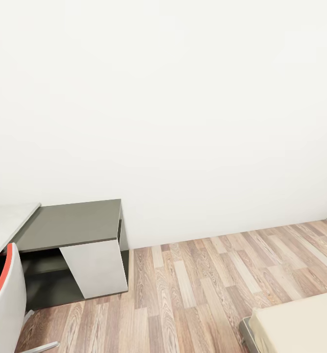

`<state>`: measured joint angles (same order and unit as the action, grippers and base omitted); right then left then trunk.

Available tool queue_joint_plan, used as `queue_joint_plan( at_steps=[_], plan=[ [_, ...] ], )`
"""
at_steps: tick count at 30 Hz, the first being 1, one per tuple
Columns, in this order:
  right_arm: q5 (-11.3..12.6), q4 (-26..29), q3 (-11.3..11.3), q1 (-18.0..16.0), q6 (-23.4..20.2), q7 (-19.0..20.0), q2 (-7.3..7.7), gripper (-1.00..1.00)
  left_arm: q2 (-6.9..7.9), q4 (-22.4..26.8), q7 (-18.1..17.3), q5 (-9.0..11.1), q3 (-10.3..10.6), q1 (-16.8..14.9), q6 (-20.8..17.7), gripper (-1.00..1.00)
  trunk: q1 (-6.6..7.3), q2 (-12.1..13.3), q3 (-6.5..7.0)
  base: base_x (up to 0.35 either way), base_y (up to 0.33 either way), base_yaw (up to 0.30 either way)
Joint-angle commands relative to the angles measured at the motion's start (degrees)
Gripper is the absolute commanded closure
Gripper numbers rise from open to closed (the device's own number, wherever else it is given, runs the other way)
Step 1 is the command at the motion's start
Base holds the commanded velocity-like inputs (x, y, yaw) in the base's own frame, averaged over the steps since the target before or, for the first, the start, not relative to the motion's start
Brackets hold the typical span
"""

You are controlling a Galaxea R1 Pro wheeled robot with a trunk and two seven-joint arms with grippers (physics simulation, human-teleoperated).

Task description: Put all the toys in the child's room - the three board games (two on the bed and one on the table), the two jigsaw puzzles on the table, and the tennis ball on the table - inside the toy box on the table in the child's room.

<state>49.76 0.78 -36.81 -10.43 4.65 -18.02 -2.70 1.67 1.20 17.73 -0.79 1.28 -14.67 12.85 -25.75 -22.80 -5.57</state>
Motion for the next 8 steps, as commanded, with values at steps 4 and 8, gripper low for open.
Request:
queue_joint_plan(
  at_steps=[4, 8],
  plan=[
    [0.6, 0.01, -0.45, -0.03, 0.18, -0.18, -0.01, -1.0, 0.0, -0.06, 0.2, -0.09, 0.13, -0.02, 0.16, -1.0, -0.03, -0.12, -0.12, 0.0, 0.0, 0.0],
    [0.6, 0.01, -0.45, -0.03, 0.18, -0.18, -0.01, -1.0, 0.0, -0.06, 0.2, -0.09, 0.13, -0.02, 0.16, -1.0, -0.03, -0.12, -0.12, 0.0, 0.0, 0.0]
  ],
)
